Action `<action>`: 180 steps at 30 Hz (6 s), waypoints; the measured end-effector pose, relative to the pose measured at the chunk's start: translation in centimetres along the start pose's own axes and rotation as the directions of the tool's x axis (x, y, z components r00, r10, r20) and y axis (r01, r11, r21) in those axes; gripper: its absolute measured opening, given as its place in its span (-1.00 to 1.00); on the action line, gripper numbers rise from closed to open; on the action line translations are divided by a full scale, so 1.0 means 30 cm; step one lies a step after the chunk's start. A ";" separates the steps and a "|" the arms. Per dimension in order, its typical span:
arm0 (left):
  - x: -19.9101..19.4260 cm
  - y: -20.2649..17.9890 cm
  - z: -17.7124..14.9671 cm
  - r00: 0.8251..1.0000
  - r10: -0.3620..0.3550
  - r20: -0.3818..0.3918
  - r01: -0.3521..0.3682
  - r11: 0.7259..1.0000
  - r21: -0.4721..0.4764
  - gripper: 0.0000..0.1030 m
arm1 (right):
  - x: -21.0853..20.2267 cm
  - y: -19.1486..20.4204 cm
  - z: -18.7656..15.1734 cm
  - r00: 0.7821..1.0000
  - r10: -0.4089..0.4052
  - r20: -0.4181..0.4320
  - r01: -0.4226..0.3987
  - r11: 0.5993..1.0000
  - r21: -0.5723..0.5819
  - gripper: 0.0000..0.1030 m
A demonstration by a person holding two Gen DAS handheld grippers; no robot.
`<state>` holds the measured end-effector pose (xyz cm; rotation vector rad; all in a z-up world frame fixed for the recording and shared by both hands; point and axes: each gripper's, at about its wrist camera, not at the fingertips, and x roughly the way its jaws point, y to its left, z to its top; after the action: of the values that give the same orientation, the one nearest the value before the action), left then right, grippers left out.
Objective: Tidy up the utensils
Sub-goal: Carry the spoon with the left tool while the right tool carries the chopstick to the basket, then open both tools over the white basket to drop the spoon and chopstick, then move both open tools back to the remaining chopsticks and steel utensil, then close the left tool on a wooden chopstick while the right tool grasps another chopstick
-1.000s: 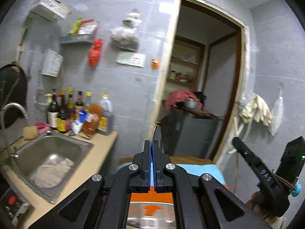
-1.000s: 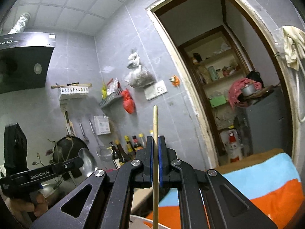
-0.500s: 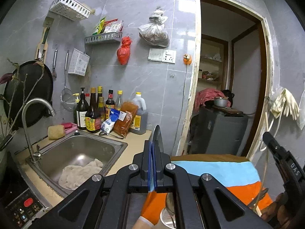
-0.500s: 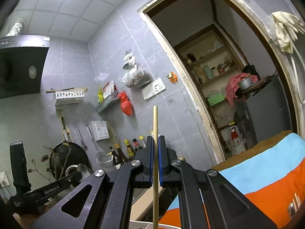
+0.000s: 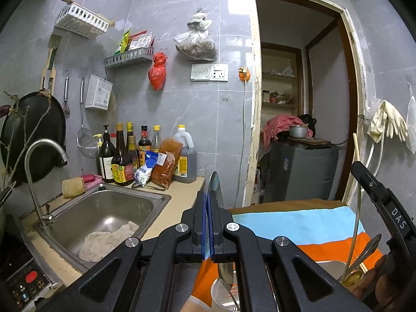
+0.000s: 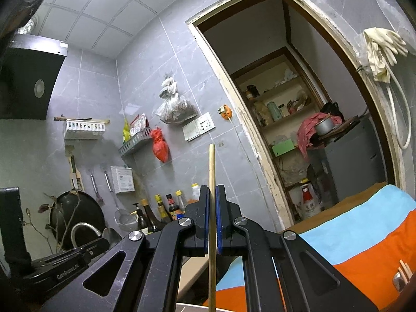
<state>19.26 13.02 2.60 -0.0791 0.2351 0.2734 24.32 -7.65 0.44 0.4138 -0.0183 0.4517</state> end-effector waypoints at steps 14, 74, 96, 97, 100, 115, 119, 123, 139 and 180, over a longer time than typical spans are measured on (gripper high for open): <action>-0.008 -0.018 -0.021 0.997 -0.064 -0.043 0.065 0.998 0.021 -0.95 | 0.006 -0.026 -0.030 0.999 -0.016 -0.033 0.016 1.000 0.004 -0.91; -0.231 -0.549 0.027 0.914 -0.404 0.028 0.405 0.911 -0.075 0.99 | -0.462 -0.394 0.520 0.957 -0.284 -0.063 0.271 0.949 -0.164 0.98; -0.150 -0.904 -0.264 0.862 -0.447 -0.239 0.454 0.891 -0.027 0.99 | -0.547 -0.908 0.426 0.859 -0.413 -0.303 0.381 0.911 -0.160 0.97; -0.131 -0.902 -0.284 0.860 -0.437 -0.262 0.442 0.896 -0.042 0.99 | -0.541 -0.920 0.414 0.857 -0.407 -0.317 0.375 0.913 -0.157 0.97; -0.083 -0.894 -0.321 0.855 -0.412 -0.314 0.411 0.909 -0.070 0.99 | -0.506 -0.955 0.363 0.845 -0.380 -0.377 0.353 0.925 -0.141 0.97; 0.097 -0.885 -0.479 0.785 -0.357 -0.506 0.347 0.930 -0.118 0.47 | -0.322 -1.025 0.085 0.747 -0.247 -0.618 0.258 0.963 -0.073 0.20; 0.134 -0.880 -0.510 0.747 -0.390 -0.538 0.369 0.917 -0.152 0.16 | -0.256 -1.013 -0.002 0.690 -0.190 -0.699 0.205 0.977 -0.063 -0.07; 0.147 -0.860 -0.530 0.732 -0.404 -0.548 0.375 0.911 -0.171 0.00 | -0.216 -0.995 -0.069 0.636 -0.158 -0.756 0.167 0.984 -0.064 -0.38; 0.161 -0.825 -0.533 0.722 -0.417 -0.552 0.372 0.907 -0.199 -0.01 | -0.177 -0.886 -0.173 0.536 -0.155 -0.830 0.122 0.987 -0.105 -0.55; 0.179 -1.003 -0.588 0.483 -0.490 -0.725 0.567 0.806 -0.167 -0.47 | -0.407 -0.804 -0.102 0.400 -0.414 -0.818 0.234 0.909 -0.345 -0.63</action>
<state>28.74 -16.40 -14.43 -0.1651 1.0411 -0.4372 23.41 -31.31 -12.95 -0.0549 1.0519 0.2157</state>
